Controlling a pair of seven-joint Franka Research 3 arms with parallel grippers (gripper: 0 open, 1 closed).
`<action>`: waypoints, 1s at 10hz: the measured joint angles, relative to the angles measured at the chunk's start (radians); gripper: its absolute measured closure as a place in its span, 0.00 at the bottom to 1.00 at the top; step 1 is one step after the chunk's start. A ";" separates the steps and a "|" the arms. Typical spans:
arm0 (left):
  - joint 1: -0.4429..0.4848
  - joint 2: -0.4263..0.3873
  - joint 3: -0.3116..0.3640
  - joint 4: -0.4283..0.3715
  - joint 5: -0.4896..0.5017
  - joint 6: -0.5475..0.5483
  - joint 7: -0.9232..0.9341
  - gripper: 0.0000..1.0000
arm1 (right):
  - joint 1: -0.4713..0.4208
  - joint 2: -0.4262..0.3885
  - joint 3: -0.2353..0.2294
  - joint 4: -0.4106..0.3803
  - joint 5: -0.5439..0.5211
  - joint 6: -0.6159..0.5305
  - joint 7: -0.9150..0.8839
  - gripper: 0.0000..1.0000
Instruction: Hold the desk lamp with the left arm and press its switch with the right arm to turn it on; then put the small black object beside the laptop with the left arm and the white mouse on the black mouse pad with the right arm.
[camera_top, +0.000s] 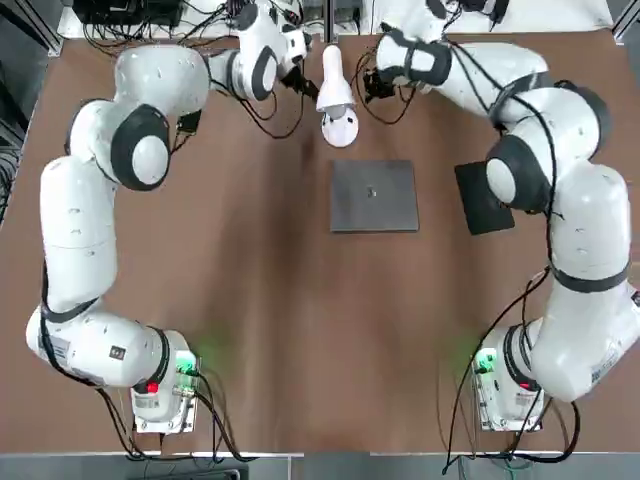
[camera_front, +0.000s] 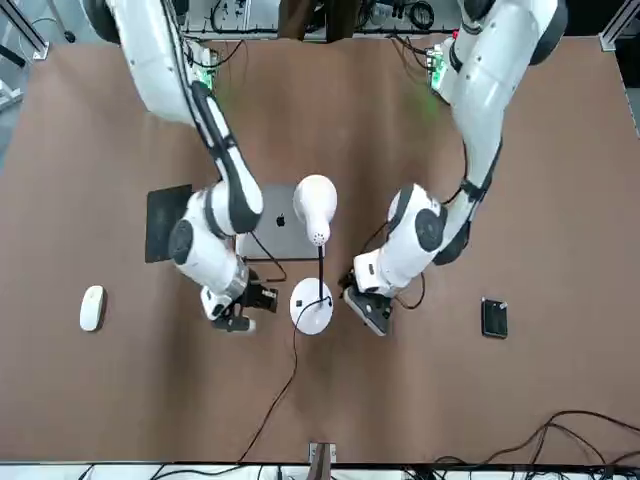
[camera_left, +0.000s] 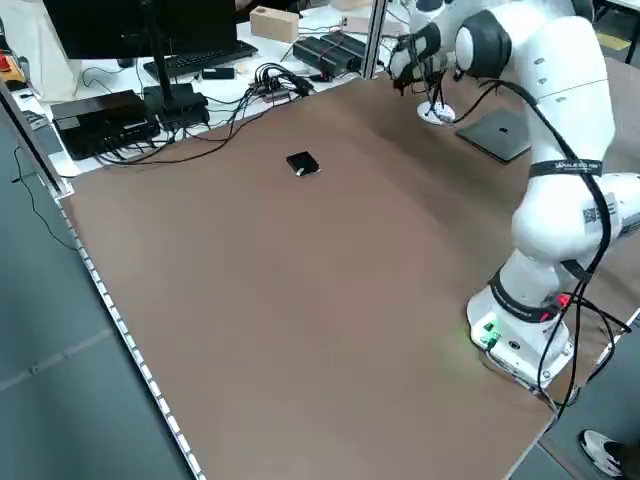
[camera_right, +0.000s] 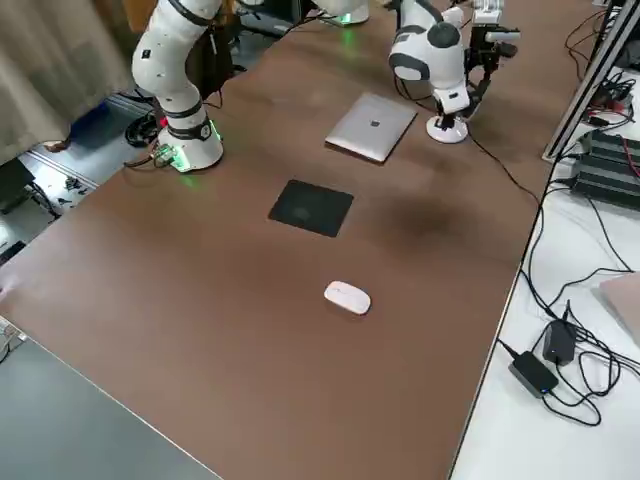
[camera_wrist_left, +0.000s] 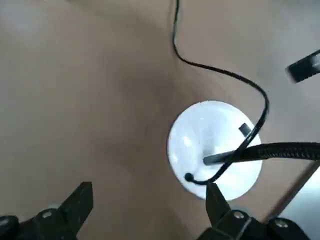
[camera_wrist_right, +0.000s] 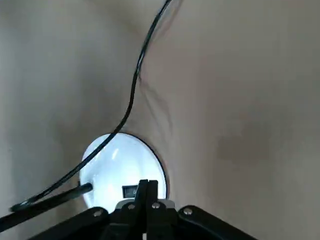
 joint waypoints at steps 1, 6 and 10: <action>-0.023 0.028 0.000 -0.011 0.000 0.076 0.000 0.00 | 0.011 0.011 0.004 0.007 0.000 0.003 0.027 0.99; -0.045 0.061 -0.001 -0.043 0.000 0.166 0.024 0.00 | 0.025 0.066 0.016 0.029 0.000 0.005 0.041 0.99; -0.077 0.120 -0.002 -0.046 0.000 0.369 0.020 0.01 | 0.041 0.129 0.017 0.112 0.000 0.009 0.044 0.99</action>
